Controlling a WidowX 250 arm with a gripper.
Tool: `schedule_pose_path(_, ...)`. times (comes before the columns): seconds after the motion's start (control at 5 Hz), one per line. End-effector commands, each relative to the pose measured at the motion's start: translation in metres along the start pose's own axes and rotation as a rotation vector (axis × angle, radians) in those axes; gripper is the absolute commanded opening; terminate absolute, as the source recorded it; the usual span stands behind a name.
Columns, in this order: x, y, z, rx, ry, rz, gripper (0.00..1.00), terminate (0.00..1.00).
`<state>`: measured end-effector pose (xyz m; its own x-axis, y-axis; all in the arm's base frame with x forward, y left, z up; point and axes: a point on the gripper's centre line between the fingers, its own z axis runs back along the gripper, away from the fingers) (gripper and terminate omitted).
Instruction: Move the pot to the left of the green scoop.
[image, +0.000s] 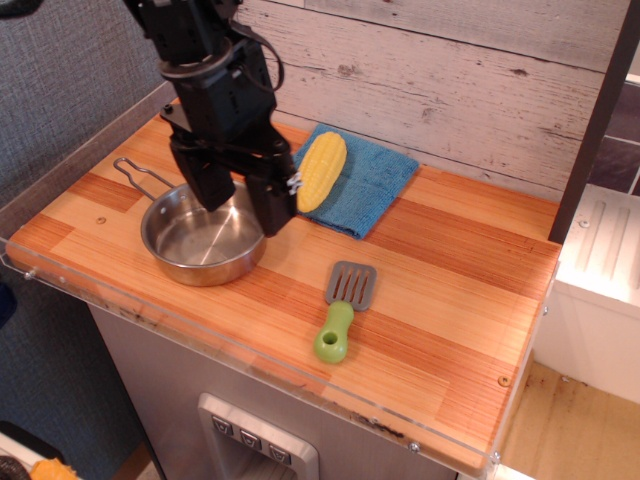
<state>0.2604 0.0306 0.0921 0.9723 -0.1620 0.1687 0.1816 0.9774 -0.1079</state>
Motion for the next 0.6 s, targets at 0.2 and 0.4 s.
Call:
schedule_pose_path(0.2, -0.0074, -0.0269, 0.0172, 0.137, 0.052, 0.015, 1.0, 0.0)
schedule_pose_path(0.4, -0.0074, -0.0269, 0.0172, 0.137, 0.052, 0.015, 1.0, 1.0)
